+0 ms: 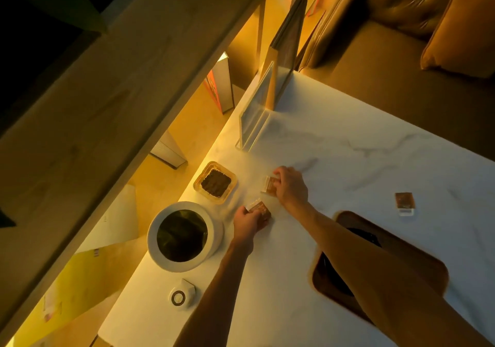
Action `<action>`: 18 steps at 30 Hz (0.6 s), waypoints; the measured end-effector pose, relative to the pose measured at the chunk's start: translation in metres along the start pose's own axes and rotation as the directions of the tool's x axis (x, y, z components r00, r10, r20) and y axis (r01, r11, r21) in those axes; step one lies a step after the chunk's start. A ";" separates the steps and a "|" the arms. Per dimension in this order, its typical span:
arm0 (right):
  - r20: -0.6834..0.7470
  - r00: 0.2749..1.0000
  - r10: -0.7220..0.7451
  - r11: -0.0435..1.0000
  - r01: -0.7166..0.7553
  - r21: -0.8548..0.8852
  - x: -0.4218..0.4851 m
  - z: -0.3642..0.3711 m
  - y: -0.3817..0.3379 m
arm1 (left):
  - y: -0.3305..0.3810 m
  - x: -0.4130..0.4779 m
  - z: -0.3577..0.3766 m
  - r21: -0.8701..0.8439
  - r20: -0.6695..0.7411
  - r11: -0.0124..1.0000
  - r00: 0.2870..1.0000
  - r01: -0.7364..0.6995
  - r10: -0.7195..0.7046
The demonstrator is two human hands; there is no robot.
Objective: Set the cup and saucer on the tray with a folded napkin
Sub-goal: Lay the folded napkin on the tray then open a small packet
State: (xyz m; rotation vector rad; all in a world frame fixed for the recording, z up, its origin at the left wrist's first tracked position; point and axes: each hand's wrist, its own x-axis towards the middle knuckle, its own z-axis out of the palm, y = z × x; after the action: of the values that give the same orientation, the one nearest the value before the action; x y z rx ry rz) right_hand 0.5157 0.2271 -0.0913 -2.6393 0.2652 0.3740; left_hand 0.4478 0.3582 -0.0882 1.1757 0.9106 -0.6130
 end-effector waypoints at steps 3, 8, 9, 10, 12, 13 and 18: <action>0.056 0.997 0.044 0.999 -0.044 0.002 0.007 0.000 -0.002 | -0.002 0.004 -0.001 -0.008 -0.016 1.000 0.999 0.027 -0.027; 0.256 0.932 0.256 0.779 -0.356 0.517 -0.005 -0.012 0.007 | -0.001 -0.004 -0.002 -0.032 0.067 0.999 0.998 0.017 -0.015; 0.276 0.923 0.269 0.723 -0.383 0.574 -0.015 -0.013 0.010 | 0.000 -0.007 0.001 -0.038 0.098 0.999 0.995 0.006 -0.002; 0.293 0.917 0.272 0.670 -0.399 0.626 -0.026 -0.015 0.013 | 0.001 -0.010 0.004 -0.048 0.132 0.999 0.991 -0.004 0.011; 0.296 0.914 0.277 0.579 -0.405 0.708 -0.049 -0.020 0.022 | 0.004 -0.018 0.016 -0.059 0.190 0.998 0.981 -0.010 0.022; 0.280 0.917 0.283 0.550 -0.394 0.736 -0.059 -0.023 0.028 | 0.005 -0.022 0.024 -0.073 0.215 0.997 0.976 -0.008 0.023; 0.184 0.922 0.340 0.470 -0.336 0.816 -0.087 -0.048 0.058 | 0.005 -0.043 0.069 -0.005 0.432 0.995 0.897 -0.096 0.089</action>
State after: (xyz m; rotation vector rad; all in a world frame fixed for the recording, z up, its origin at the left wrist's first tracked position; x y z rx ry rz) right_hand 0.4292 0.1644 -0.0481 -1.5928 0.7729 0.2614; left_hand 0.4487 0.2916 -0.0415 1.0331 0.4683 -0.7674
